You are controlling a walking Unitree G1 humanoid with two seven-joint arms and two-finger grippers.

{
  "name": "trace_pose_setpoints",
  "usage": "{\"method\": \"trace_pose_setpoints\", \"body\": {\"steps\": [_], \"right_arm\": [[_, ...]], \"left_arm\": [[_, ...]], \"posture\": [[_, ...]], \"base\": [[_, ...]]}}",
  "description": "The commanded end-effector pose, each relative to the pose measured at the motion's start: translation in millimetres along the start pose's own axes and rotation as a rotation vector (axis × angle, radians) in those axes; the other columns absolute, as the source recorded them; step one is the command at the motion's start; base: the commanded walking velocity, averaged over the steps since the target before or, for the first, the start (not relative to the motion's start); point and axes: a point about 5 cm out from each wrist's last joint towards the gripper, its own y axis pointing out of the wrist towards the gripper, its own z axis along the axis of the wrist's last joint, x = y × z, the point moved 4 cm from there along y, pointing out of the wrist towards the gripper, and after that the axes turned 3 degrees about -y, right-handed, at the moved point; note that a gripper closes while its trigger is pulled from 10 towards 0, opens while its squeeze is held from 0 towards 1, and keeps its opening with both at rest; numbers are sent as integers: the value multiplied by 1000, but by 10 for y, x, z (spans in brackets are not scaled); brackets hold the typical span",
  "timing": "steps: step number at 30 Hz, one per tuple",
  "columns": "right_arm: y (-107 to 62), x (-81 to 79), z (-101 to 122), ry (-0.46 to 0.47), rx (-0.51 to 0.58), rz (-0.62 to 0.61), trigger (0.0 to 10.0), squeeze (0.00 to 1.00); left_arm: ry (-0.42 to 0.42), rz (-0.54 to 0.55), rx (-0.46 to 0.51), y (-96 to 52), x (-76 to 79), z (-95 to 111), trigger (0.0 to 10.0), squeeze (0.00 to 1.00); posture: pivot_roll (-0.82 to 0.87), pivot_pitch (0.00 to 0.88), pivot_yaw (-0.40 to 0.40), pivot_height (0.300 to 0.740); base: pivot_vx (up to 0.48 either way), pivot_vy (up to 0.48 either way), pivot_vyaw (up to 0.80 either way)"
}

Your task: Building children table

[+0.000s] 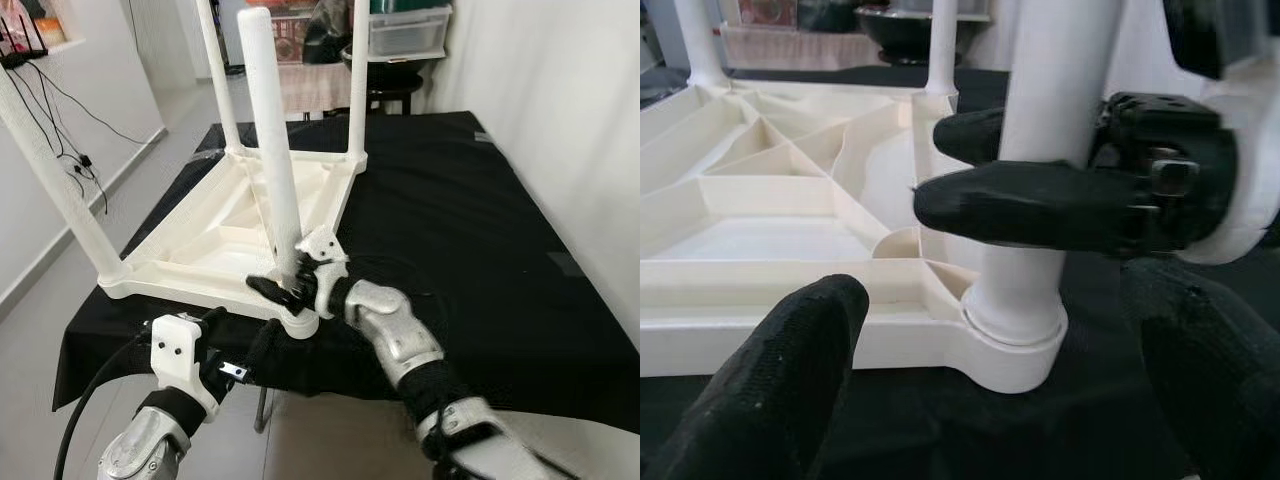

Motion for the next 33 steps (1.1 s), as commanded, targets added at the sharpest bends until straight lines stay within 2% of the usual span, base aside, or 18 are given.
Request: {"method": "trace_pose_setpoints", "body": {"steps": [1,2,3,6,8,9,10,18,21,25,26,27,28,29,30,31,32,33], "right_arm": [[27,-120,-37,-25,-14,139,10000,0],[-10,-92,-67,-29,-34,173,10000,0],[-10,-92,-67,-29,-34,173,10000,0],[-26,75,-25,-13,-56,153,10000,0],[-25,100,3,-6,-56,152,10000,0],[-27,120,43,9,-47,161,4392,0],[-32,140,84,26,-35,169,0,0],[-119,185,173,43,-4,246,0,0],[-180,197,127,16,-27,261,0,0],[-280,261,0,-76,-106,218,0,0],[-295,313,-84,-77,-150,131,0,0],[-295,313,-84,-77,-150,131,0,0],[-304,347,-139,-73,-179,69,0,0],[-223,459,-232,-22,-195,-276,0,0],[-263,535,-297,18,-219,-536,0,0],[-173,219,-357,74,-203,-545,0,0],[-173,219,-357,74,-203,-545,0,0],[-120,-20,-349,115,-178,-519,0,0]], "left_arm": [[-6,12,-12,-5,-30,-40,10000,0],[-6,12,-11,-4,-29,-39,10000,0],[-6,12,-11,-4,-29,-39,10000,0],[-4,13,-8,-4,-24,-34,10000,0],[-3,14,-8,-5,-23,-33,10000,0],[-3,14,-8,-8,-19,-31,10000,0],[-2,14,-8,-10,-16,-31,10000,0],[-4,10,-7,-19,9,-22,10000,0],[-5,9,-5,-26,19,-15,10000,0],[-6,6,-5,-33,27,-8,10000,0],[-7,6,-5,-42,25,-4,10000,0],[-7,6,-5,-42,25,-4,10000,0],[-7,6,-5,-49,23,-1,10000,0],[-6,7,-5,-59,11,7,10000,0],[-5,8,-5,-66,3,13,10000,0],[-6,8,-5,-66,-14,23,10000,0],[-6,8,-5,-66,-14,23,10000,0],[-7,8,-4,-65,-25,31,10000,0]], "posture": [[46,33,31,740],[46,33,31,740],[46,33,31,740],[53,36,29,740],[55,38,30,740],[57,39,30,740],[57,39,30,740],[57,56,25,740],[50,60,28,740],[43,72,21,740],[36,80,17,740],[36,80,17,740],[36,80,17,740],[24,87,20,740],[24,87,20,740],[5,101,52,740],[5,101,52,740],[5,101,52,740]], "base": [[0,0,0],[0,0,0],[0,0,0],[0,0,0],[0,0,0],[0,0,0],[0,0,0],[0,0,0],[0,0,0],[0,0,0],[0,0,0],[0,0,0],[0,0,0],[0,0,0],[0,0,0],[0,0,0],[0,0,0],[0,0,0]]}}
